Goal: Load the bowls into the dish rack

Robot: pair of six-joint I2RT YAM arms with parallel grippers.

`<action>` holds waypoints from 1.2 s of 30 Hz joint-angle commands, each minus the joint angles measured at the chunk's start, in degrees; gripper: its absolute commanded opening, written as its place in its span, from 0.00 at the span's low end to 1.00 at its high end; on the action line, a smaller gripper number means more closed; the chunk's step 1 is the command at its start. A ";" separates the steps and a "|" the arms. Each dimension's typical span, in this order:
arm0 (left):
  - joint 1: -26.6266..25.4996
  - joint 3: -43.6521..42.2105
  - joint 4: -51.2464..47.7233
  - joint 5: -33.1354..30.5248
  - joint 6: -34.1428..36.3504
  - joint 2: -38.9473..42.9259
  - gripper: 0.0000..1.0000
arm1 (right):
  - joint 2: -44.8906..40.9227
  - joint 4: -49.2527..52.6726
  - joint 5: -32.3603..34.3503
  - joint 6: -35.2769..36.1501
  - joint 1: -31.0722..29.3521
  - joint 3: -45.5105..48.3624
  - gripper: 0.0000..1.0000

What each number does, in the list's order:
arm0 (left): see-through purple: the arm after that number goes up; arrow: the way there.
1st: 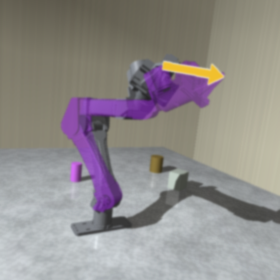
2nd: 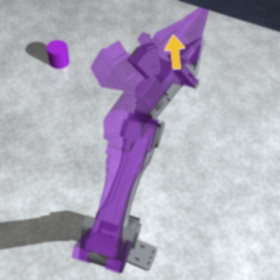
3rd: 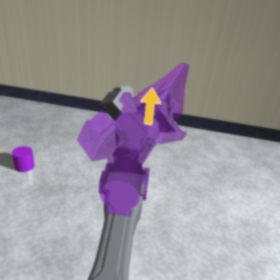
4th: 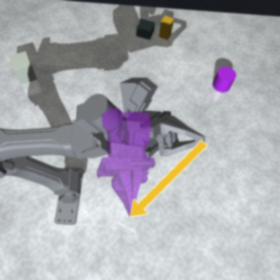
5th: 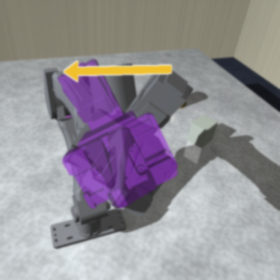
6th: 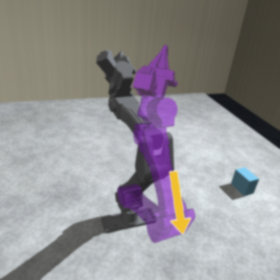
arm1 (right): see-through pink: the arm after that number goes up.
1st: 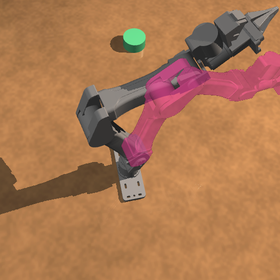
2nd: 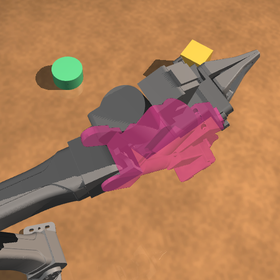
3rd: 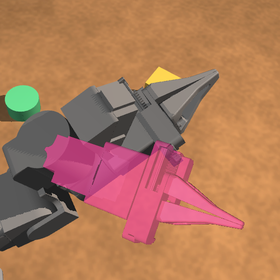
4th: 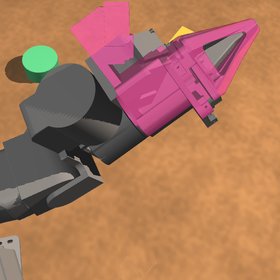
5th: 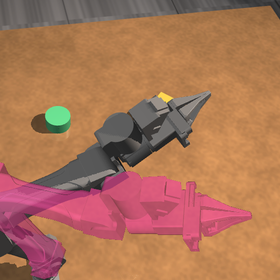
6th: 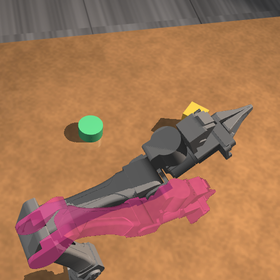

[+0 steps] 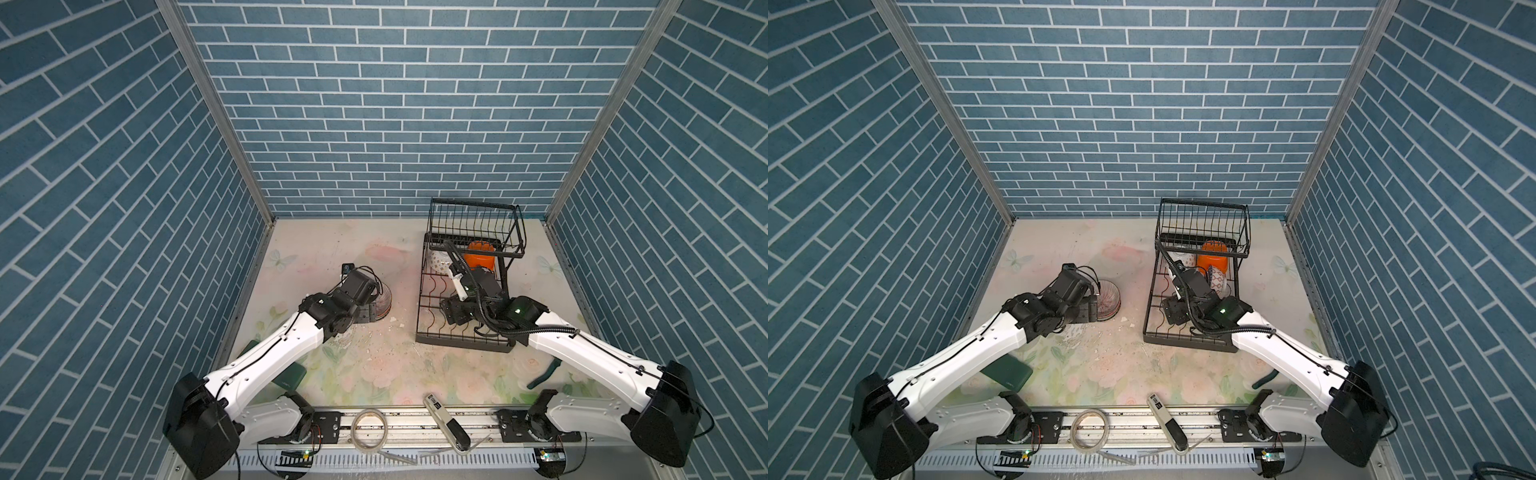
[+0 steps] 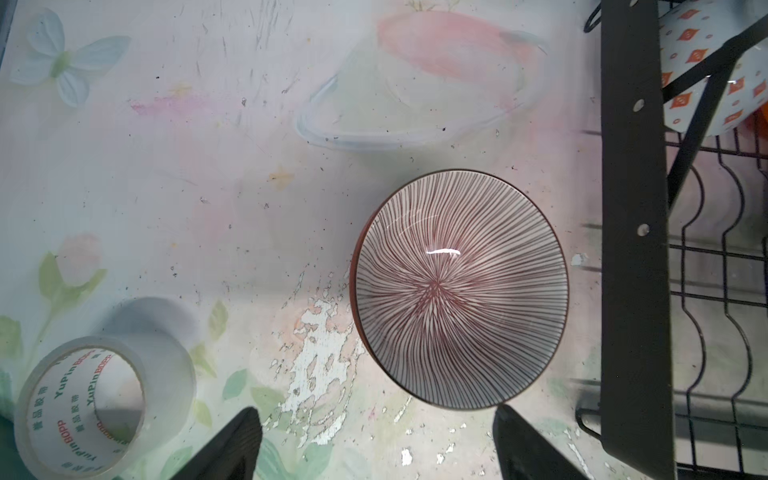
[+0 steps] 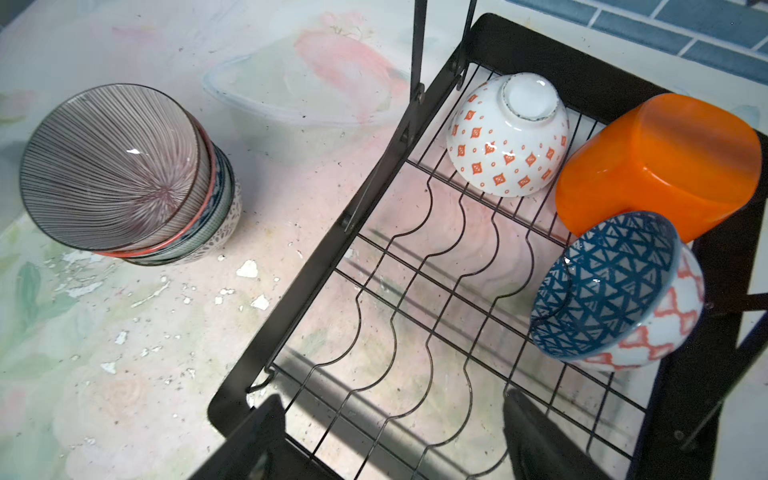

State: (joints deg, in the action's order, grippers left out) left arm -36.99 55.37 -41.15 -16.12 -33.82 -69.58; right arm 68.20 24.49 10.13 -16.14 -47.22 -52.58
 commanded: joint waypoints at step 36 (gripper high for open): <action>5.25 11.68 -3.30 3.75 5.44 -17.36 0.20 | 5.00 -3.87 -5.21 -3.64 -0.23 1.95 0.76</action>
State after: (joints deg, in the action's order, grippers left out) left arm -31.83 66.08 -45.08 -12.82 -28.73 -87.59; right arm 72.77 21.37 5.74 -18.20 -47.24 -50.28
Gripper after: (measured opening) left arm 0.209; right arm 0.765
